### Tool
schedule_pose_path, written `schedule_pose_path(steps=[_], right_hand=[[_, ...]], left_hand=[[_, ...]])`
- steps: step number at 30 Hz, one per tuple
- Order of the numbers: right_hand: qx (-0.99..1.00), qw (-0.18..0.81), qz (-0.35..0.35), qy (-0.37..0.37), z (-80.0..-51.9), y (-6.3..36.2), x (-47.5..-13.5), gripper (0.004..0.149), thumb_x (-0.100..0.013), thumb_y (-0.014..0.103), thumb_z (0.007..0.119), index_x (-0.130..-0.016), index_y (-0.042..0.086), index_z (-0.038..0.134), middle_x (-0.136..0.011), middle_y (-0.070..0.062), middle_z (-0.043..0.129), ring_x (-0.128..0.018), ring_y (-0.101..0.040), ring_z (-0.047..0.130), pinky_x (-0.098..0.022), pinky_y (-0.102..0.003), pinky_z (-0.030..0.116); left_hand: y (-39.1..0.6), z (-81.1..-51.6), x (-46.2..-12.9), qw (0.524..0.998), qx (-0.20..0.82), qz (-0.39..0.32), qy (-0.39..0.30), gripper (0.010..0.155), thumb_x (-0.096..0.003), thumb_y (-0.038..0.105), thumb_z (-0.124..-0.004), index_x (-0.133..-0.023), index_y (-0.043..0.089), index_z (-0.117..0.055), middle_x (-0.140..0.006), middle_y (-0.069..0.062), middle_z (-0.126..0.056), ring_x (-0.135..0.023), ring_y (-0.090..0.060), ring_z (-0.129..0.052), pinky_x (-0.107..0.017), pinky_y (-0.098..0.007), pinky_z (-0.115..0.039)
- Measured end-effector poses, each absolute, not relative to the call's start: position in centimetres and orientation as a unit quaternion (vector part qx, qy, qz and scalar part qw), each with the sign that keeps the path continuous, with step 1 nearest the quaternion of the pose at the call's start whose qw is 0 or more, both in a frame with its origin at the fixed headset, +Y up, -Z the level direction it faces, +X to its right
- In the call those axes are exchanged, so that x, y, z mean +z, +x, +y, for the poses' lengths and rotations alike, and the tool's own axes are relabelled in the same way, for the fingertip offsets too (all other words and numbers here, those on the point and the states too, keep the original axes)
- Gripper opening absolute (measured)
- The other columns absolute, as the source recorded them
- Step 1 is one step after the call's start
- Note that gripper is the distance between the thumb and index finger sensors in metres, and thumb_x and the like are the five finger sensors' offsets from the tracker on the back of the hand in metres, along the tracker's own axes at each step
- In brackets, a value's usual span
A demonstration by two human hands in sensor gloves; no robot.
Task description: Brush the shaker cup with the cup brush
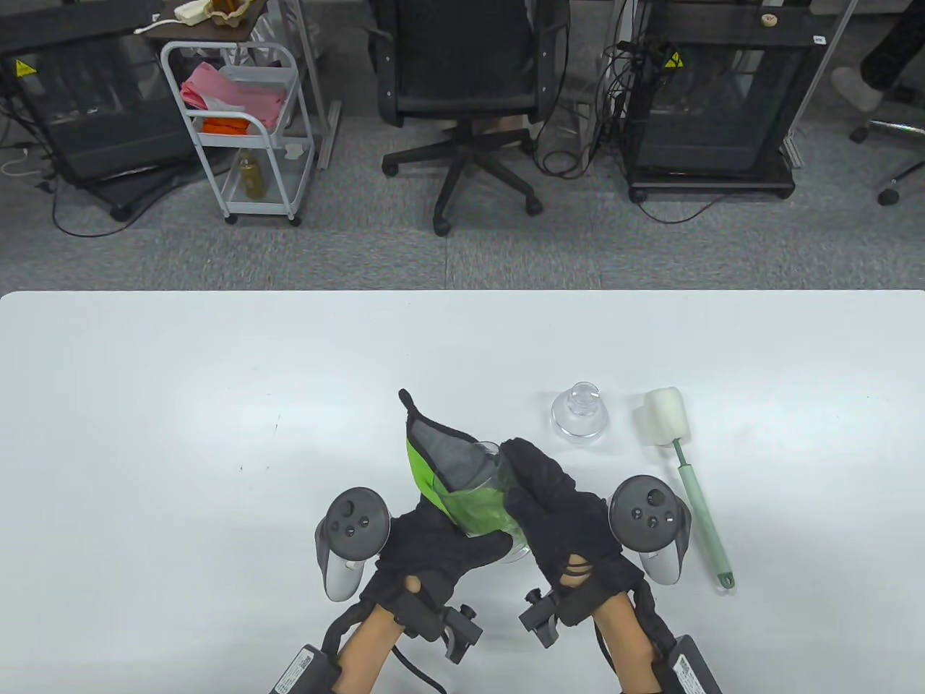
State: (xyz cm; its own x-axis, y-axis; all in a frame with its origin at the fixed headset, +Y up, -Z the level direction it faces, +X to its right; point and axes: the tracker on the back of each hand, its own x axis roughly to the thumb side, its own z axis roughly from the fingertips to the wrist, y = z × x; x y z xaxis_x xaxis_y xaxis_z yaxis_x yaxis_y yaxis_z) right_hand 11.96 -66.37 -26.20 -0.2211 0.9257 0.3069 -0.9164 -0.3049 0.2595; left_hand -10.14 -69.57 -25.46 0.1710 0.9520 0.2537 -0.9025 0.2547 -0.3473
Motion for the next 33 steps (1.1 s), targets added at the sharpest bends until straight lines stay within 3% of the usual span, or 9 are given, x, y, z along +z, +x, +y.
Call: schedule_pose_path(steps=[3,8,12,16,18,22,24,28,33], right_hand=[[0.774,0.602,0.01,0.197,-66.6,12.3,-26.1,0.068,-0.046,0.047,0.059,-0.104,0.011,0.055,-0.102,-0.023,0.068,-0.088,-0.044,0.073,-0.062,-0.052,0.068],[0.842,0.489,-0.117,0.196,-64.3,12.2,-24.5,0.077,-0.044,0.058,0.071,-0.103,0.015,0.045,-0.099,-0.019,0.064,-0.081,-0.037,0.082,-0.057,-0.045,0.077],[0.843,0.485,-0.11,0.203,-64.5,11.6,-24.6,0.08,-0.04,0.056,0.078,-0.102,0.015,0.047,-0.099,-0.02,0.061,-0.08,-0.037,0.081,-0.057,-0.047,0.078],[0.792,0.569,-0.018,0.221,-65.9,11.9,-25.9,0.07,-0.046,0.049,0.059,-0.106,0.014,0.049,-0.103,-0.02,0.064,-0.088,-0.038,0.078,-0.062,-0.049,0.071],[0.76,0.611,0.014,0.223,-66.3,12.1,-26.2,0.069,-0.046,0.045,0.058,-0.107,0.013,0.049,-0.104,-0.021,0.063,-0.09,-0.04,0.074,-0.064,-0.052,0.065],[0.823,0.532,-0.073,0.186,-65.2,12.3,-25.2,0.069,-0.047,0.05,0.063,-0.105,0.016,0.049,-0.102,-0.02,0.063,-0.083,-0.038,0.079,-0.059,-0.047,0.074],[0.853,0.47,-0.104,0.204,-64.1,12.0,-24.6,0.081,-0.042,0.061,0.072,-0.103,0.015,0.046,-0.1,-0.019,0.062,-0.078,-0.034,0.082,-0.057,-0.045,0.077],[0.84,0.495,-0.097,0.2,-64.4,11.6,-24.7,0.079,-0.039,0.055,0.078,-0.101,0.014,0.048,-0.098,-0.02,0.063,-0.078,-0.036,0.082,-0.056,-0.047,0.077],[0.776,0.591,0.0,0.221,-65.9,12.3,-26.0,0.069,-0.045,0.047,0.057,-0.105,0.012,0.052,-0.102,-0.02,0.068,-0.085,-0.037,0.08,-0.061,-0.05,0.071]], left_hand=[[-10.0,-69.6,-25.5,0.775,0.594,-0.211,-0.047,0.115,-0.0297,0.066,-0.095,-0.105,0.007,-0.03,-0.107,-0.016,-0.064,-0.094,-0.043,-0.087,-0.059,-0.058,-0.082],[-10.1,-69.5,-25.6,0.783,0.586,-0.205,-0.046,0.115,-0.031,0.066,-0.095,-0.105,0.006,-0.03,-0.107,-0.017,-0.063,-0.094,-0.043,-0.087,-0.059,-0.058,-0.08],[-10.3,-69.7,-25.5,0.786,0.583,-0.202,-0.043,0.115,-0.0306,0.065,-0.095,-0.105,0.006,-0.03,-0.107,-0.018,-0.063,-0.093,-0.045,-0.087,-0.058,-0.059,-0.08],[-10.1,-69.4,-25.4,0.754,0.618,-0.219,-0.044,0.117,-0.0303,0.062,-0.096,-0.105,0.005,-0.028,-0.109,-0.018,-0.06,-0.096,-0.045,-0.083,-0.06,-0.059,-0.079],[-10.1,-69.4,-25.4,0.771,0.599,-0.215,-0.036,0.116,-0.0302,0.063,-0.096,-0.105,0.005,-0.028,-0.108,-0.018,-0.061,-0.096,-0.045,-0.084,-0.06,-0.059,-0.079],[-10.3,-69.5,-25.6,0.765,0.609,-0.204,-0.036,0.117,-0.0303,0.063,-0.097,-0.105,0.005,-0.029,-0.107,-0.018,-0.062,-0.094,-0.044,-0.085,-0.059,-0.059,-0.08],[-10.5,-69.1,-25.6,0.792,0.578,-0.196,-0.017,0.117,-0.03,0.064,-0.097,-0.105,0.005,-0.03,-0.107,-0.018,-0.062,-0.094,-0.043,-0.086,-0.059,-0.058,-0.08],[-10.7,-69.2,-25.5,0.791,0.579,-0.196,-0.023,0.117,-0.0294,0.062,-0.098,-0.105,0.005,-0.03,-0.107,-0.018,-0.062,-0.094,-0.044,-0.086,-0.059,-0.059,-0.08],[-10.3,-68.9,-25.3,0.775,0.589,-0.226,-0.032,0.117,-0.0294,0.061,-0.098,-0.105,0.004,-0.031,-0.107,-0.019,-0.063,-0.094,-0.045,-0.087,-0.059,-0.059,-0.081]])
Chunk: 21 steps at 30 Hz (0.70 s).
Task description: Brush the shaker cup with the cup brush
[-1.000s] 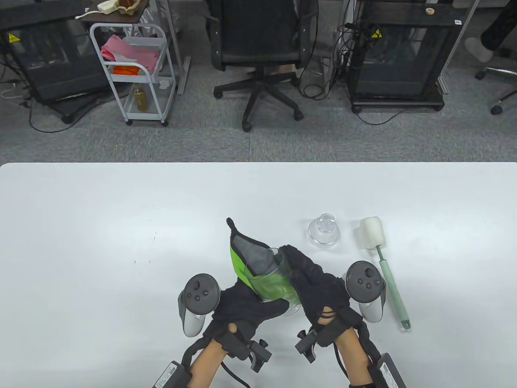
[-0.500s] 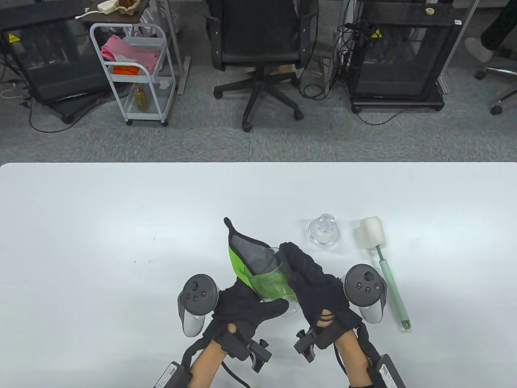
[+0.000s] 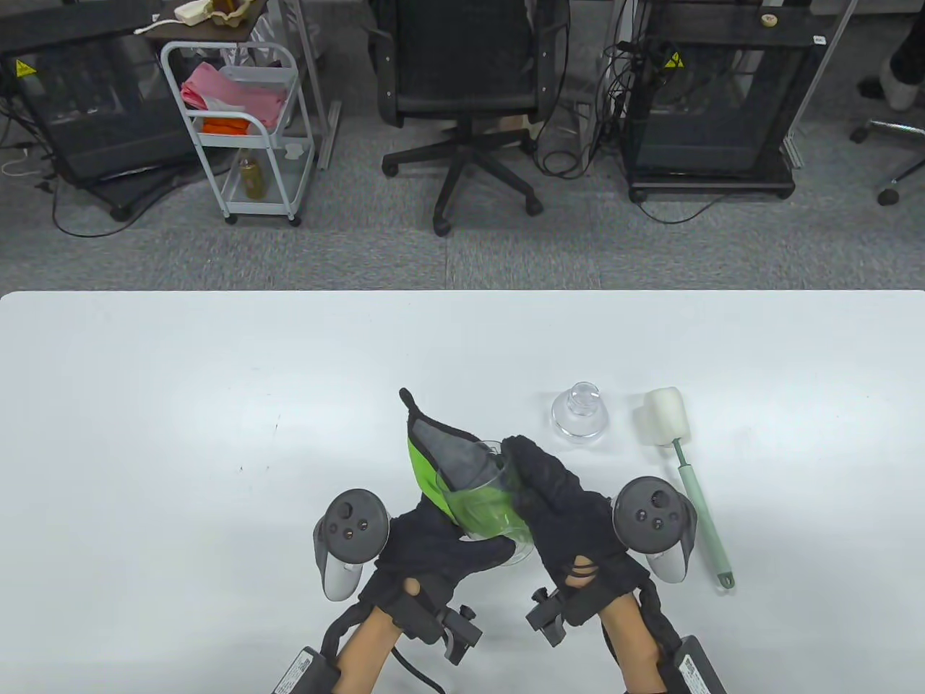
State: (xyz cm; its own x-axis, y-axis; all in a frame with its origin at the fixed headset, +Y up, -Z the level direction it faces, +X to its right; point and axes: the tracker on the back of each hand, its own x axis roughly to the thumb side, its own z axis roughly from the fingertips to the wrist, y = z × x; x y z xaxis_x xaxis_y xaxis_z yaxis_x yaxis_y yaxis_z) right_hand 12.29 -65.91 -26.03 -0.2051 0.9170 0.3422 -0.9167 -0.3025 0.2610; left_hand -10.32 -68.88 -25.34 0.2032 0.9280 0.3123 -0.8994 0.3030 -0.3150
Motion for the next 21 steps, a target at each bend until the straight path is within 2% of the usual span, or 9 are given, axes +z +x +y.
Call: schedule_pose_path(steps=[2,4,7,8,10,15,17,19,21], right_hand=[[0.778,0.593,-0.012,0.209,-65.9,12.4,-25.9,0.069,-0.046,0.047,0.059,-0.105,0.012,0.054,-0.103,-0.021,0.067,-0.085,-0.038,0.079,-0.061,-0.051,0.07],[0.81,0.552,-0.07,0.188,-65.1,12.5,-25.2,0.069,-0.047,0.05,0.063,-0.105,0.016,0.052,-0.102,-0.019,0.066,-0.082,-0.036,0.081,-0.059,-0.048,0.074],[0.842,0.489,-0.086,0.211,-63.8,12.4,-24.7,0.082,-0.041,0.062,0.074,-0.102,0.015,0.047,-0.099,-0.02,0.063,-0.077,-0.033,0.084,-0.055,-0.048,0.079],[0.846,0.48,-0.077,0.218,-63.8,12.0,-24.6,0.086,-0.039,0.062,0.078,-0.102,0.013,0.044,-0.099,-0.021,0.06,-0.078,-0.036,0.081,-0.056,-0.05,0.078],[0.844,0.486,-0.109,0.198,-63.9,12.2,-24.7,0.084,-0.036,0.06,0.081,-0.1,0.014,0.051,-0.095,-0.019,0.068,-0.074,-0.034,0.087,-0.054,-0.05,0.08],[0.781,0.58,-0.004,0.232,-65.5,12.4,-25.9,0.072,-0.044,0.049,0.057,-0.105,0.011,0.052,-0.102,-0.019,0.068,-0.085,-0.035,0.082,-0.063,-0.056,0.067],[0.781,0.587,-0.01,0.215,-65.5,12.3,-25.8,0.071,-0.044,0.047,0.059,-0.105,0.01,0.053,-0.102,-0.021,0.068,-0.086,-0.038,0.081,-0.063,-0.057,0.066],[0.816,0.54,-0.061,0.199,-64.9,12.4,-25.3,0.069,-0.046,0.05,0.061,-0.105,0.015,0.053,-0.103,-0.019,0.068,-0.084,-0.037,0.083,-0.06,-0.054,0.071],[0.839,0.497,-0.104,0.196,-64.0,12.4,-24.7,0.069,-0.046,0.051,0.067,-0.103,0.016,0.051,-0.099,-0.018,0.066,-0.08,-0.034,0.083,-0.058,-0.051,0.074]], left_hand=[[-10.3,-68.8,-25.4,0.786,0.576,-0.222,-0.022,0.116,-0.0295,0.064,-0.097,-0.105,0.004,-0.032,-0.107,-0.018,-0.065,-0.094,-0.042,-0.089,-0.058,-0.057,-0.082],[-10.4,-68.8,-25.5,0.775,0.594,-0.215,-0.02,0.116,-0.0296,0.063,-0.098,-0.105,0.004,-0.031,-0.107,-0.019,-0.065,-0.093,-0.043,-0.088,-0.058,-0.058,-0.081],[-10.6,-68.5,-25.4,0.796,0.567,-0.212,-0.008,0.116,-0.0298,0.063,-0.098,-0.105,0.004,-0.032,-0.107,-0.019,-0.065,-0.093,-0.043,-0.089,-0.058,-0.057,-0.082],[-10.5,-68.4,-25.4,0.799,0.56,-0.218,-0.009,0.116,-0.03,0.064,-0.097,-0.105,0.004,-0.031,-0.106,-0.019,-0.065,-0.093,-0.043,-0.089,-0.058,-0.057,-0.083],[-10.5,-68.7,-25.3,0.791,0.574,-0.211,-0.015,0.116,-0.0298,0.062,-0.097,-0.105,0.003,-0.031,-0.106,-0.021,-0.065,-0.092,-0.045,-0.09,-0.057,-0.058,-0.083],[-10.2,-68.2,-24.9,0.781,0.58,-0.231,-0.021,0.116,-0.0305,0.06,-0.098,-0.105,0.003,-0.03,-0.106,-0.021,-0.064,-0.092,-0.046,-0.089,-0.057,-0.059,-0.083],[-10.3,-68.4,-25.0,0.794,0.566,-0.222,-0.011,0.116,-0.0302,0.063,-0.096,-0.105,0.002,-0.032,-0.106,-0.02,-0.066,-0.091,-0.044,-0.092,-0.056,-0.057,-0.084],[-10.4,-68.6,-25.1,0.781,0.588,-0.208,-0.018,0.116,-0.0303,0.062,-0.098,-0.105,0.002,-0.032,-0.105,-0.021,-0.066,-0.09,-0.045,-0.091,-0.056,-0.058,-0.083],[-10.5,-68.4,-25.1,0.794,0.571,-0.209,-0.01,0.116,-0.0302,0.063,-0.097,-0.105,0.002,-0.032,-0.105,-0.02,-0.066,-0.09,-0.044,-0.092,-0.056,-0.057,-0.084]])
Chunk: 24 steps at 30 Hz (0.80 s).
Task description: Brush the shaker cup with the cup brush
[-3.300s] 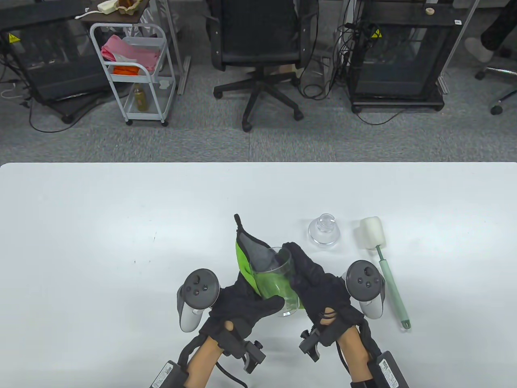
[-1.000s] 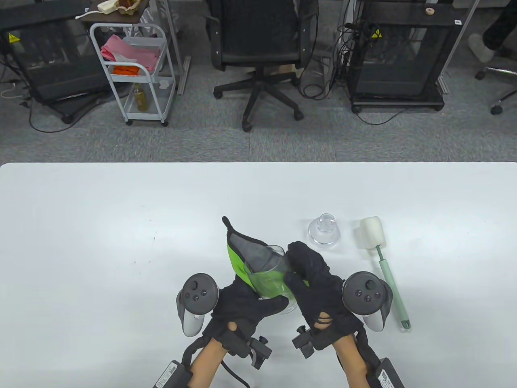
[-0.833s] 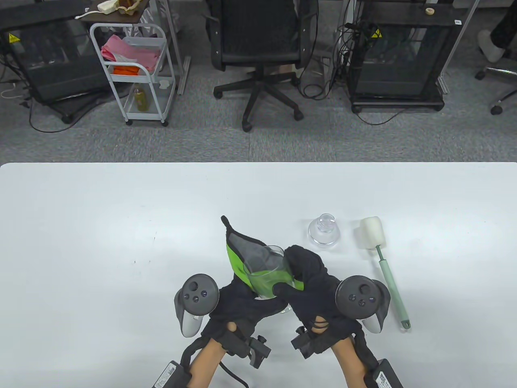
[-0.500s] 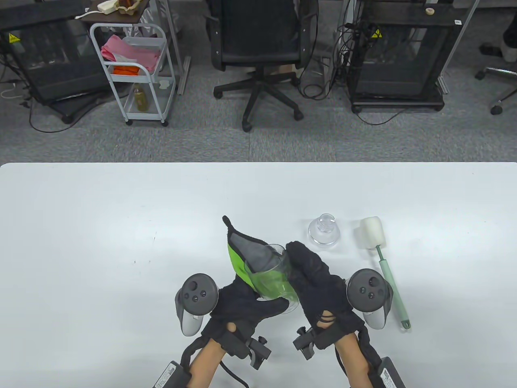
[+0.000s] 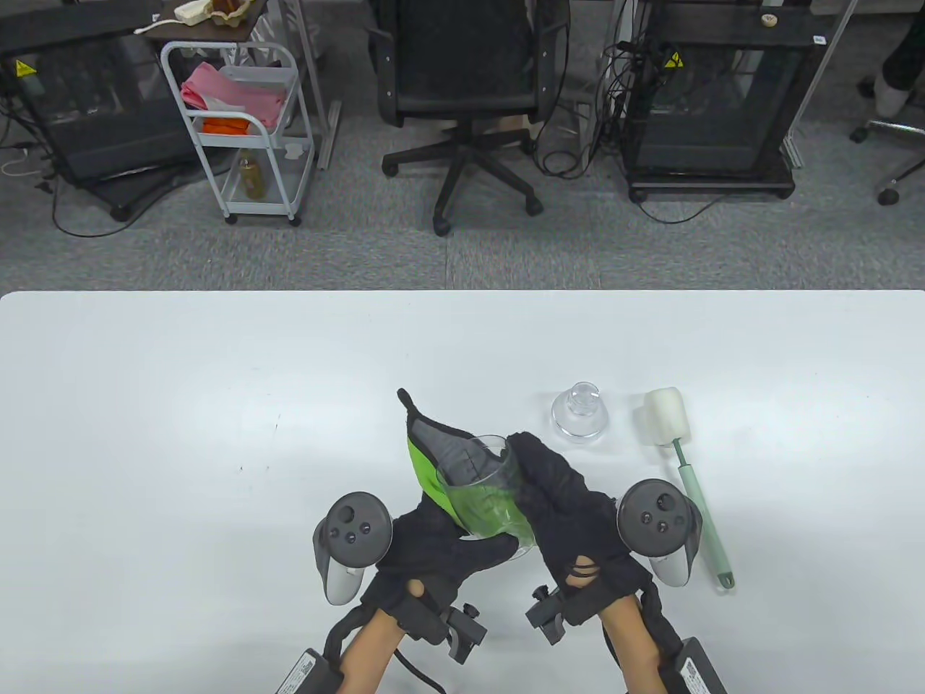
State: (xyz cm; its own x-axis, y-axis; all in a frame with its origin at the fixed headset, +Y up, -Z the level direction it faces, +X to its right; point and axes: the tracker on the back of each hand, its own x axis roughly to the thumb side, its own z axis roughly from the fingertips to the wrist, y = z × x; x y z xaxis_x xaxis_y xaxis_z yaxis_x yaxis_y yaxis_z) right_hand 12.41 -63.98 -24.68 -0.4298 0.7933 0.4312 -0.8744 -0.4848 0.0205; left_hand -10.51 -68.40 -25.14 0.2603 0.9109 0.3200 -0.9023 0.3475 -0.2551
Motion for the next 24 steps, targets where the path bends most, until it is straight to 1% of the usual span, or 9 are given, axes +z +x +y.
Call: schedule_pose_path(steps=[4,9,11,14,16,17,18,20,24], right_hand=[[0.846,0.482,-0.11,0.201,-63.8,12.2,-24.4,0.078,-0.041,0.057,0.075,-0.101,0.016,0.05,-0.098,-0.018,0.065,-0.077,-0.032,0.086,-0.058,-0.052,0.074],[0.792,0.574,-0.019,0.209,-65.6,12.5,-25.9,0.067,-0.045,0.048,0.059,-0.103,0.015,0.057,-0.1,-0.015,0.072,-0.083,-0.03,0.087,-0.064,-0.062,0.062],[0.771,0.603,0.005,0.206,-65.9,12.5,-26.1,0.066,-0.046,0.046,0.06,-0.104,0.014,0.056,-0.101,-0.017,0.07,-0.085,-0.033,0.084,-0.064,-0.065,0.058],[0.816,0.543,-0.067,0.188,-65.1,12.7,-25.4,0.066,-0.047,0.05,0.063,-0.104,0.018,0.055,-0.102,-0.016,0.069,-0.084,-0.033,0.085,-0.061,-0.06,0.067],[0.841,0.494,-0.098,0.198,-64.4,12.3,-24.8,0.08,-0.042,0.063,0.07,-0.104,0.017,0.048,-0.102,-0.019,0.061,-0.083,-0.034,0.082,-0.06,-0.056,0.071],[0.847,0.482,-0.094,0.204,-64.3,12.0,-24.6,0.084,-0.041,0.065,0.073,-0.103,0.017,0.044,-0.103,-0.018,0.055,-0.083,-0.03,0.081,-0.06,-0.053,0.072],[0.85,0.474,-0.094,0.208,-64.3,11.5,-24.5,0.088,-0.039,0.065,0.076,-0.103,0.016,0.04,-0.103,-0.018,0.052,-0.083,-0.031,0.079,-0.06,-0.053,0.071],[0.839,0.499,-0.106,0.19,-64.4,11.6,-24.7,0.085,-0.037,0.062,0.079,-0.101,0.016,0.048,-0.098,-0.017,0.064,-0.08,-0.031,0.085,-0.058,-0.052,0.074],[0.795,0.566,0.004,0.217,-66.2,11.8,-26.0,0.074,-0.044,0.053,0.06,-0.104,0.01,0.049,-0.101,-0.019,0.067,-0.088,-0.034,0.084,-0.064,-0.056,0.067]], left_hand=[[-10.5,-68.3,-25.0,0.802,0.56,-0.206,-0.007,0.116,-0.0298,0.063,-0.097,-0.105,0.003,-0.032,-0.105,-0.02,-0.066,-0.09,-0.044,-0.092,-0.056,-0.058,-0.084],[-10.2,-68.7,-25.0,0.774,0.59,-0.228,-0.022,0.116,-0.0299,0.062,-0.097,-0.105,0.002,-0.032,-0.105,-0.02,-0.066,-0.091,-0.044,-0.091,-0.057,-0.059,-0.082],[-10.2,-68.5,-25.0,0.79,0.572,-0.221,-0.014,0.116,-0.0297,0.063,-0.097,-0.105,0.002,-0.033,-0.105,-0.02,-0.067,-0.09,-0.044,-0.092,-0.057,-0.058,-0.083],[-10.4,-68.5,-25.2,0.786,0.581,-0.209,-0.009,0.116,-0.0297,0.063,-0.097,-0.105,0.003,-0.033,-0.105,-0.019,-0.067,-0.09,-0.043,-0.092,-0.056,-0.058,-0.083],[-10.5,-68.3,-25.2,0.802,0.562,-0.201,-0.001,0.115,-0.0301,0.064,-0.097,-0.105,0.003,-0.034,-0.104,-0.019,-0.068,-0.089,-0.043,-0.093,-0.056,-0.058,-0.083],[-10.5,-68.3,-25.2,0.809,0.552,-0.203,0.004,0.115,-0.0299,0.064,-0.097,-0.105,0.004,-0.034,-0.104,-0.019,-0.068,-0.089,-0.042,-0.093,-0.056,-0.057,-0.084],[-10.4,-68.3,-25.1,0.811,0.547,-0.208,0.001,0.115,-0.0296,0.065,-0.096,-0.105,0.004,-0.034,-0.104,-0.019,-0.068,-0.089,-0.042,-0.093,-0.056,-0.057,-0.084],[-10.6,-68.5,-25.1,0.802,0.561,-0.203,-0.003,0.115,-0.0294,0.063,-0.097,-0.105,0.003,-0.034,-0.104,-0.02,-0.068,-0.089,-0.043,-0.092,-0.056,-0.059,-0.083],[-10.8,-68.8,-25.2,0.787,0.578,-0.215,-0.011,0.116,-0.0297,0.063,-0.097,-0.105,0.003,-0.033,-0.105,-0.02,-0.067,-0.09,-0.044,-0.091,-0.057,-0.06,-0.082]])
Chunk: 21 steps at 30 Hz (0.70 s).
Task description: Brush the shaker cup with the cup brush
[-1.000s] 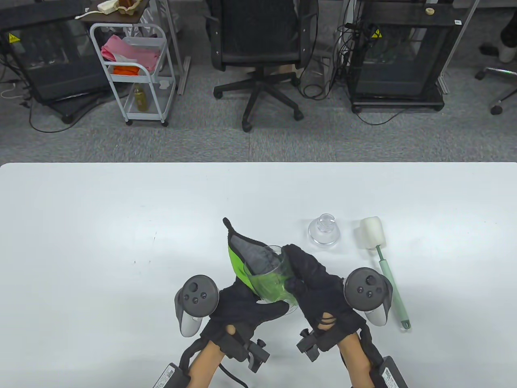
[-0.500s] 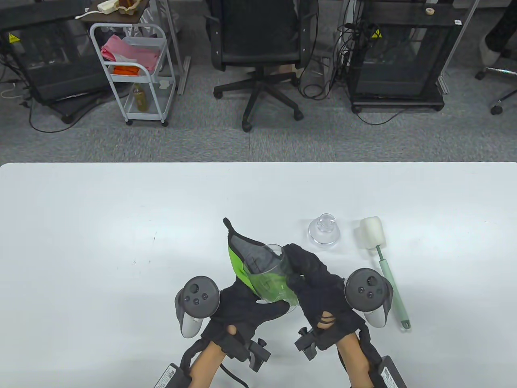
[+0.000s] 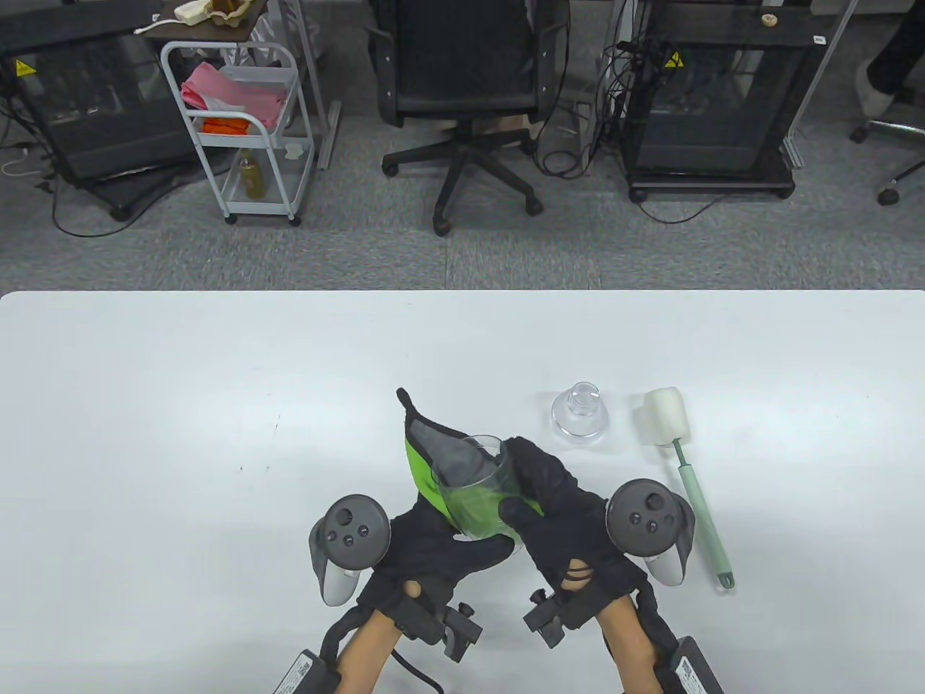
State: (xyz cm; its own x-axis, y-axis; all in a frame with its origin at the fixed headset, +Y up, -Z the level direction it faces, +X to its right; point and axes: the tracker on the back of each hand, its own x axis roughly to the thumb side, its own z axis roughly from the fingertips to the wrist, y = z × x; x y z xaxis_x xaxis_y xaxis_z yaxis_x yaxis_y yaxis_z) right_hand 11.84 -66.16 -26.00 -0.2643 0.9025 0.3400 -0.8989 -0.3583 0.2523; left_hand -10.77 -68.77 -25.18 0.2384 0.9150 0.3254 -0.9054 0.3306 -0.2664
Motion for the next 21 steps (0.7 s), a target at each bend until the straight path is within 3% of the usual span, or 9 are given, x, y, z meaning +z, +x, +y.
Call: schedule_pose_path(steps=[3,6,9,12,14,16,19,21], right_hand=[[0.781,0.594,0.013,0.192,-66.6,11.9,-26.0,0.073,-0.044,0.047,0.063,-0.105,0.008,0.052,-0.102,-0.024,0.067,-0.089,-0.039,0.082,-0.063,-0.059,0.065],[0.829,0.526,-0.052,0.183,-65.3,12.1,-25.4,0.072,-0.046,0.052,0.066,-0.105,0.014,0.051,-0.101,-0.022,0.065,-0.083,-0.037,0.084,-0.06,-0.052,0.073],[0.852,0.474,-0.092,0.201,-64.3,11.6,-24.4,0.089,-0.043,0.062,0.073,-0.109,0.018,0.032,-0.104,-0.024,0.054,-0.083,-0.038,0.082,-0.058,-0.05,0.076],[0.866,0.441,-0.111,0.208,-63.8,10.8,-23.9,0.092,-0.04,0.059,0.079,-0.11,0.029,0.026,-0.107,-0.027,0.049,-0.079,-0.048,0.082,-0.054,-0.053,0.078],[0.886,0.396,-0.127,0.205,-63.7,10.9,-23.9,0.089,-0.039,0.057,0.08,-0.109,0.034,0.031,-0.106,-0.028,0.053,-0.077,-0.043,0.087,-0.051,-0.051,0.082],[0.878,0.414,-0.125,0.205,-63.6,11.3,-24.1,0.082,-0.038,0.055,0.082,-0.108,0.035,0.045,-0.104,-0.029,0.059,-0.075,-0.044,0.091,-0.049,-0.05,0.086],[0.871,0.435,-0.133,0.188,-63.8,12.5,-24.5,0.072,-0.037,0.053,0.082,-0.102,0.032,0.059,-0.101,-0.03,0.064,-0.071,-0.044,0.095,-0.046,-0.049,0.088],[0.871,0.437,-0.143,0.172,-63.9,13.2,-24.8,0.067,-0.036,0.051,0.083,-0.097,0.032,0.064,-0.101,-0.03,0.063,-0.071,-0.046,0.095,-0.045,-0.05,0.088]], left_hand=[[-10.8,-68.9,-25.4,0.81,0.547,-0.209,-0.006,0.115,-0.0302,0.065,-0.096,-0.106,0.003,-0.034,-0.105,-0.02,-0.068,-0.089,-0.043,-0.092,-0.057,-0.058,-0.083],[-10.9,-68.8,-25.5,0.802,0.563,-0.199,-0.005,0.115,-0.03,0.064,-0.097,-0.105,0.003,-0.034,-0.104,-0.02,-0.068,-0.089,-0.043,-0.092,-0.057,-0.059,-0.082],[-10.8,-68.5,-25.4,0.836,0.513,-0.196,0.007,0.115,-0.0307,0.065,-0.096,-0.105,0.004,-0.034,-0.104,-0.019,-0.068,-0.089,-0.043,-0.092,-0.057,-0.058,-0.082],[-10.5,-68.3,-25.2,0.854,0.48,-0.199,0.016,0.115,-0.031,0.064,-0.096,-0.105,0.004,-0.034,-0.104,-0.02,-0.067,-0.089,-0.043,-0.092,-0.056,-0.059,-0.082],[-10.3,-68.0,-24.9,0.865,0.456,-0.208,0.029,0.113,-0.0312,0.064,-0.095,-0.106,0.005,-0.035,-0.105,-0.02,-0.068,-0.088,-0.044,-0.092,-0.056,-0.059,-0.082],[-10.5,-68.0,-24.9,0.867,0.446,-0.22,0.024,0.111,-0.0324,0.063,-0.092,-0.107,0.005,-0.035,-0.106,-0.021,-0.068,-0.089,-0.045,-0.093,-0.056,-0.057,-0.083],[-11.1,-68.0,-25.2,0.839,0.484,-0.249,-0.009,0.096,-0.0395,0.054,-0.086,-0.109,0.006,-0.04,-0.108,-0.024,-0.068,-0.09,-0.05,-0.091,-0.056,-0.057,-0.084],[-11.7,-67.6,-25.3,0.854,0.464,-0.234,0.008,0.071,-0.0468,0.039,-0.08,-0.107,0.011,-0.054,-0.106,-0.021,-0.075,-0.087,-0.046,-0.095,-0.055,-0.054,-0.086]])
